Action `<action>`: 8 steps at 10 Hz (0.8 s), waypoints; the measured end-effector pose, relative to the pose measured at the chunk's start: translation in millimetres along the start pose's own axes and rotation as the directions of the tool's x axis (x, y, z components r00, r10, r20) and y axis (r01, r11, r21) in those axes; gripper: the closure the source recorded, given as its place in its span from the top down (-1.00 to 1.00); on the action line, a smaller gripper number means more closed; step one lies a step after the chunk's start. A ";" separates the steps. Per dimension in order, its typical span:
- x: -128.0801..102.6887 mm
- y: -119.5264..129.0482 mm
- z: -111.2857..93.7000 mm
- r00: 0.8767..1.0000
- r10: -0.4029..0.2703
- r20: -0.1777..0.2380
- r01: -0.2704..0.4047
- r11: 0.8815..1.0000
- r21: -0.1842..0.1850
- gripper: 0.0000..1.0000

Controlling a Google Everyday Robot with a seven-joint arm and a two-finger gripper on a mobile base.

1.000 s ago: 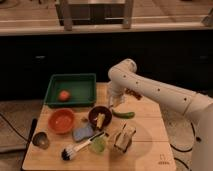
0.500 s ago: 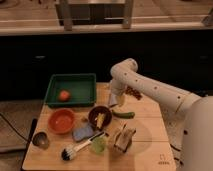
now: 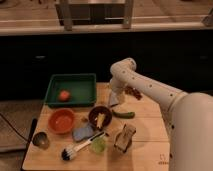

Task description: Place towel in red bowl

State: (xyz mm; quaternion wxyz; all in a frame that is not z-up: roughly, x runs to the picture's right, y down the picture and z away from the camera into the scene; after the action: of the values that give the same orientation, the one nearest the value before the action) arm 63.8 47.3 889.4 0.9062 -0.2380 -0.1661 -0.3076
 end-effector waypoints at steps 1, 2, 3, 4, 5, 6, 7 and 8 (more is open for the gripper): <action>3.6 1.7 4.7 1.000 -0.004 -0.001 0.004 1.000 -0.005 0.60; 6.6 3.1 10.4 1.000 -0.008 0.000 0.008 1.000 -0.011 0.60; 7.3 4.3 17.9 1.000 -0.012 0.003 0.012 1.000 -0.020 0.60; 8.0 6.3 26.1 1.000 -0.012 0.005 0.012 1.000 -0.028 0.60; 9.7 8.3 31.2 1.000 -0.009 0.004 0.009 0.999 -0.033 0.60; 13.4 11.3 39.5 1.000 0.003 0.004 -0.003 0.999 -0.039 0.60; 15.7 13.0 45.1 1.000 0.014 0.005 -0.013 0.999 -0.043 0.60; 18.6 13.3 50.9 1.000 0.027 0.006 -0.026 0.999 -0.045 0.60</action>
State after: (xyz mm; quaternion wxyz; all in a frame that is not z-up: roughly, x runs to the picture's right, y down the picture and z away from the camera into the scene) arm 78.5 74.8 935.7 0.9041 -0.2614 -0.1591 -0.2983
